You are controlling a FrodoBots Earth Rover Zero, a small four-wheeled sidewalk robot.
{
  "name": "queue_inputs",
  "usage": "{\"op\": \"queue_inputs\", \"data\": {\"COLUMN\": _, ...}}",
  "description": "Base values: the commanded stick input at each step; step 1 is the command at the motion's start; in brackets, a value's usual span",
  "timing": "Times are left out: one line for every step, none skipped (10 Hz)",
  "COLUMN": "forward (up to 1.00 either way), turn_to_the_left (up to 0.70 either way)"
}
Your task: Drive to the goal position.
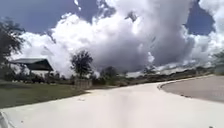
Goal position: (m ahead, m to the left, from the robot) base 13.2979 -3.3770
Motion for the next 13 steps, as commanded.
{"op": "queue_inputs", "data": {"forward": 0.85, "turn_to_the_left": 0.00}}
{"op": "queue_inputs", "data": {"forward": 0.85, "turn_to_the_left": 0.00}}
{"op": "queue_inputs", "data": {"forward": 0.85, "turn_to_the_left": 0.00}}
{"op": "queue_inputs", "data": {"forward": 0.85, "turn_to_the_left": 0.00}}
{"op": "queue_inputs", "data": {"forward": 0.85, "turn_to_the_left": 0.00}}
{"op": "queue_inputs", "data": {"forward": 0.85, "turn_to_the_left": 0.00}}
{"op": "queue_inputs", "data": {"forward": 0.85, "turn_to_the_left": 0.00}}
{"op": "queue_inputs", "data": {"forward": 0.85, "turn_to_the_left": 0.00}}
{"op": "queue_inputs", "data": {"forward": 0.85, "turn_to_the_left": 0.00}}
{"op": "queue_inputs", "data": {"forward": 0.85, "turn_to_the_left": 0.00}}
{"op": "queue_inputs", "data": {"forward": 0.85, "turn_to_the_left": 0.00}}
{"op": "queue_inputs", "data": {"forward": 0.85, "turn_to_the_left": 0.00}}
{"op": "queue_inputs", "data": {"forward": 0.85, "turn_to_the_left": 0.00}}
